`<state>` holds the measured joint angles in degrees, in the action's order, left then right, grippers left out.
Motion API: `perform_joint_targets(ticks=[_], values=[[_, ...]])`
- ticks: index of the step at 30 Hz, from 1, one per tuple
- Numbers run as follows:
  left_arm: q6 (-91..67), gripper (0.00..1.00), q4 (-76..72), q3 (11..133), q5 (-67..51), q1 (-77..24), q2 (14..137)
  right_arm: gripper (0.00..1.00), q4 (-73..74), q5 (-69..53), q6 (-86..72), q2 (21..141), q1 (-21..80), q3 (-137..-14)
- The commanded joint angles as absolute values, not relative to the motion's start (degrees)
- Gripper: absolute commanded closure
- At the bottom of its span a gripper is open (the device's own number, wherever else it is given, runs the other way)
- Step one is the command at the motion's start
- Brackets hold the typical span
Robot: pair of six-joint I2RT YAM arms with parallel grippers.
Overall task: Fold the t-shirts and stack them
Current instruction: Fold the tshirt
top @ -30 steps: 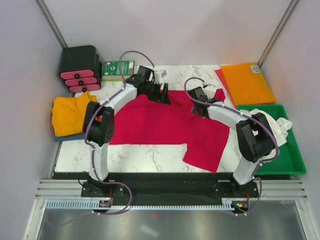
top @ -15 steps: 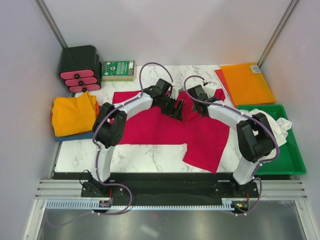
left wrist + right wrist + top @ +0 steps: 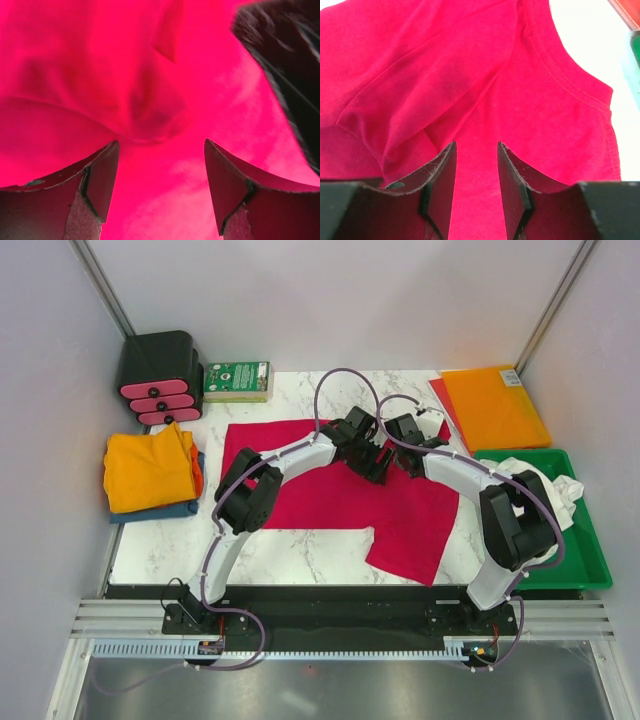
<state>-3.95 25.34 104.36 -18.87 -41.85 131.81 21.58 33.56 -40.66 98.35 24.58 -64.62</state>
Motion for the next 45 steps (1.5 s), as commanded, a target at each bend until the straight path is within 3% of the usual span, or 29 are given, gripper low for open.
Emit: perform_joint_targets(ticks=[1, 7, 12, 24, 30, 45], values=[[-0.53, 0.25, 22.85, 106.61, -13.36, -41.66, 133.77, 0.54, 20.66, 35.16, -40.25, 95.71, 24.26, -63.37], [-0.17, 0.32, 20.74, 105.47, -9.5, -41.75, 133.68, 0.57, 18.81, 34.28, -40.25, 94.75, 23.99, -61.7], [-0.09, 0.47, 20.92, 104.77, -9.4, -41.75, 133.24, 0.6, 18.55, 34.01, -40.6, 95.1, 23.91, -60.65], [-0.09, 0.65, 20.92, 102.48, -11.25, -41.75, 130.96, 0.62, 17.23, 32.09, -42.19, 95.97, 23.82, -59.33], [-0.44, 0.97, 20.92, 102.22, -13.27, -41.75, 130.69, 0.61, 15.65, 29.54, -43.85, 98.34, 23.29, -59.33], [-0.62, 0.98, 20.83, 101.43, -15.12, -41.75, 129.46, 0.68, 11.69, 22.76, -44.91, 103.27, 23.73, -61.17]])
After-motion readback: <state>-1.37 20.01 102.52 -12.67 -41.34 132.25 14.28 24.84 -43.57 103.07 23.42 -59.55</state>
